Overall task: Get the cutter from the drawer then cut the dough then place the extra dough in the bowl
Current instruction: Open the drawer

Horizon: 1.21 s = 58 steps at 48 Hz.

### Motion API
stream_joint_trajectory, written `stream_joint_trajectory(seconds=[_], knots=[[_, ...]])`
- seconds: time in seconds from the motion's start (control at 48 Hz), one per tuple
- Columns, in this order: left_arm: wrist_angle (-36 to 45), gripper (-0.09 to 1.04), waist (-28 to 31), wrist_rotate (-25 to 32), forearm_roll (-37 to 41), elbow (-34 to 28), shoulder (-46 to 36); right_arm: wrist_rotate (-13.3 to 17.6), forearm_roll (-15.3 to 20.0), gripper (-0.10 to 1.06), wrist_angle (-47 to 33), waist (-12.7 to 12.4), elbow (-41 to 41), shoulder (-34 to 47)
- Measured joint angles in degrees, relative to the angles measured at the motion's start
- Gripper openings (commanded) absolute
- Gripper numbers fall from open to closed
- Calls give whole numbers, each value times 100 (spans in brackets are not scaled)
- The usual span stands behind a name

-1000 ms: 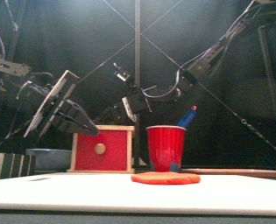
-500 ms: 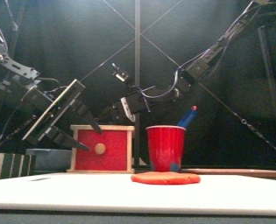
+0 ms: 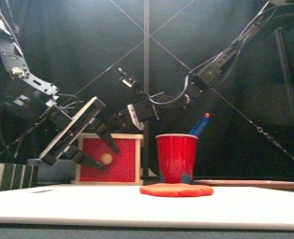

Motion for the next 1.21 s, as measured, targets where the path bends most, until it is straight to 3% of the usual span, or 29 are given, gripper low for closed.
stream_joint_trajectory(seconds=[0.312,0.771,1.208], knots=[[-9,51,26,9,9,0,123,9,26,-3,0,9,-9,0],[176,50,-422,-9,9,281,-149,0,105,-3,176,-88,-272,123],[211,50,-932,-26,-26,176,-141,9,123,-3,290,-105,-246,149]])
